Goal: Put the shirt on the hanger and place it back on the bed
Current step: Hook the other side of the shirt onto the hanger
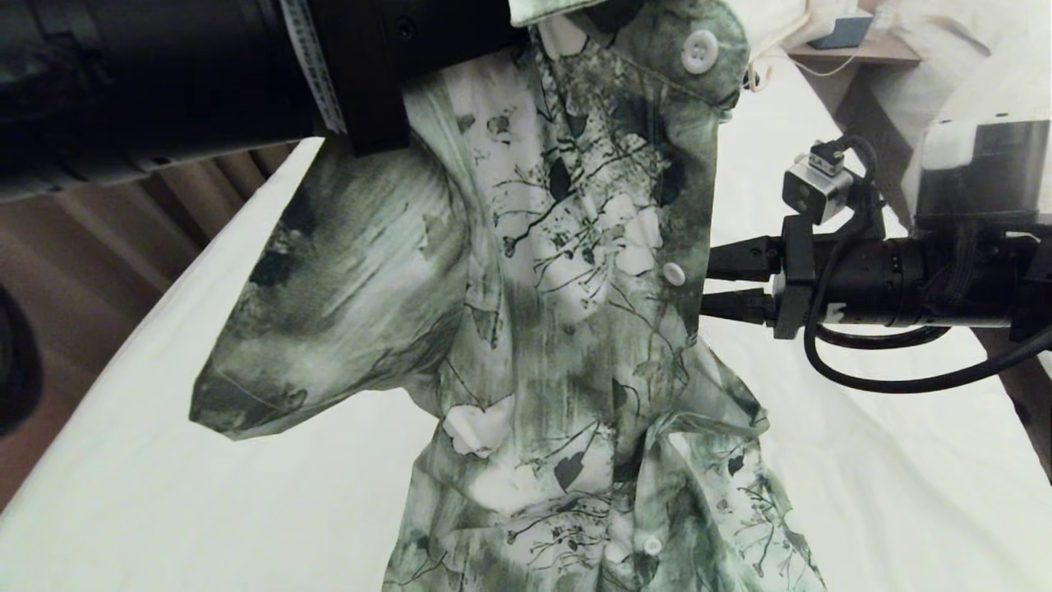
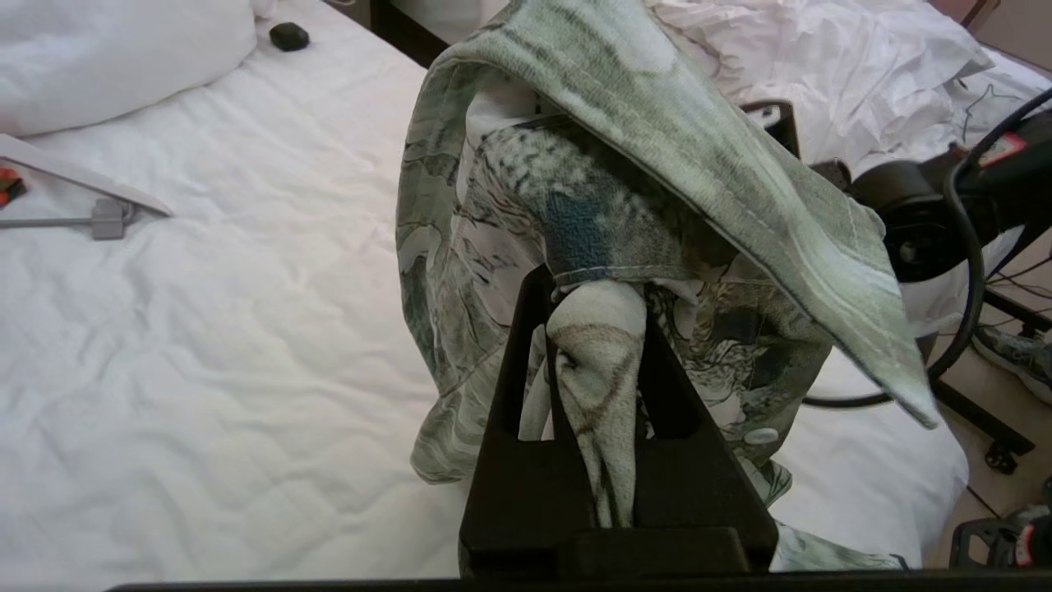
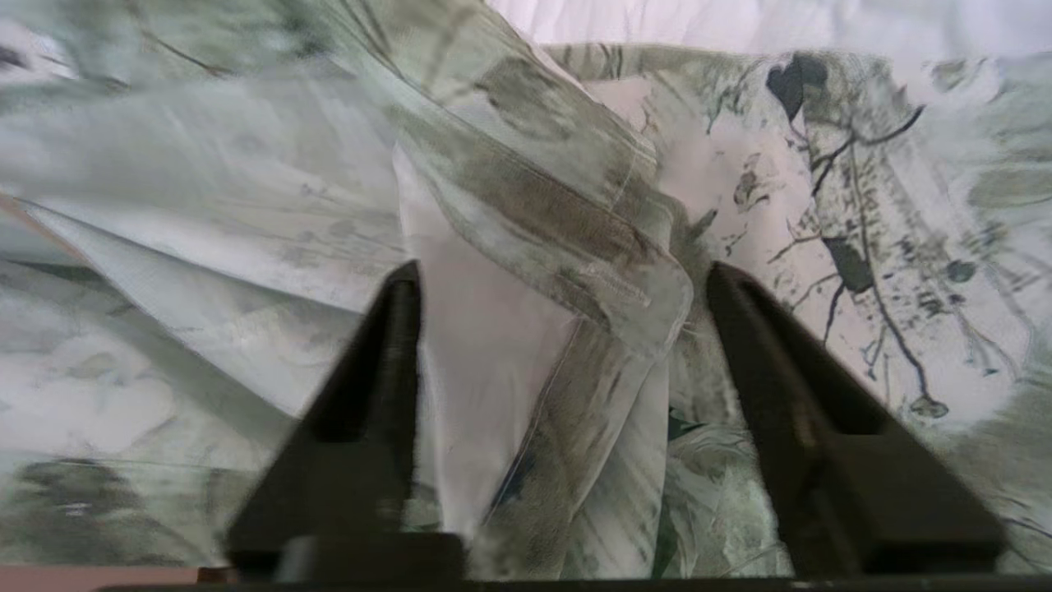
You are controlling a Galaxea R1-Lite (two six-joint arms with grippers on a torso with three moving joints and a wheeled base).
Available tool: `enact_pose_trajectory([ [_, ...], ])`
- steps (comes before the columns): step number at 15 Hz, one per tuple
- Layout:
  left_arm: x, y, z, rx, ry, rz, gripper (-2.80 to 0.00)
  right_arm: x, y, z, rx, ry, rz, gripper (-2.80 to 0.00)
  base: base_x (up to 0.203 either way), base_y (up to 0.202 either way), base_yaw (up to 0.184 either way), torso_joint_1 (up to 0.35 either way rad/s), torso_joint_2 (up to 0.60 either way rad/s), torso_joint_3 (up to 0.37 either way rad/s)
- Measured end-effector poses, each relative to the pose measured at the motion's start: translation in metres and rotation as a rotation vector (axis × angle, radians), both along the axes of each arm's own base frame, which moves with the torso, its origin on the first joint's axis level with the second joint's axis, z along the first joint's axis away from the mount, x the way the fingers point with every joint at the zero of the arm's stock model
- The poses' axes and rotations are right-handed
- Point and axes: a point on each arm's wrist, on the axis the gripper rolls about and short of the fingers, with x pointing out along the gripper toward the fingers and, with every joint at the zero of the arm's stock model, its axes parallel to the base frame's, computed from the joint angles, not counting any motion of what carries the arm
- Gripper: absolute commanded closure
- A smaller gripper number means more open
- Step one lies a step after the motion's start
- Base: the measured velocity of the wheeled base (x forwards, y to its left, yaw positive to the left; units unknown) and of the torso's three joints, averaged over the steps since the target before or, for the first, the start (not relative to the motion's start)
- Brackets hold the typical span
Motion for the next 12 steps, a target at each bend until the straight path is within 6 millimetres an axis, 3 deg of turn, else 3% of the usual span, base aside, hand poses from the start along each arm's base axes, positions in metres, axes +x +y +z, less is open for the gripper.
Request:
enact_pose_trajectory([
  [12,-0.002,0.005,0.01,-0.017,-0.013,0.006,0.0,0.003,0.014,0.001,0.053,-0.024,0.031,-2.8,0.0,0.0,0.0,0.0,0.0,0.0],
])
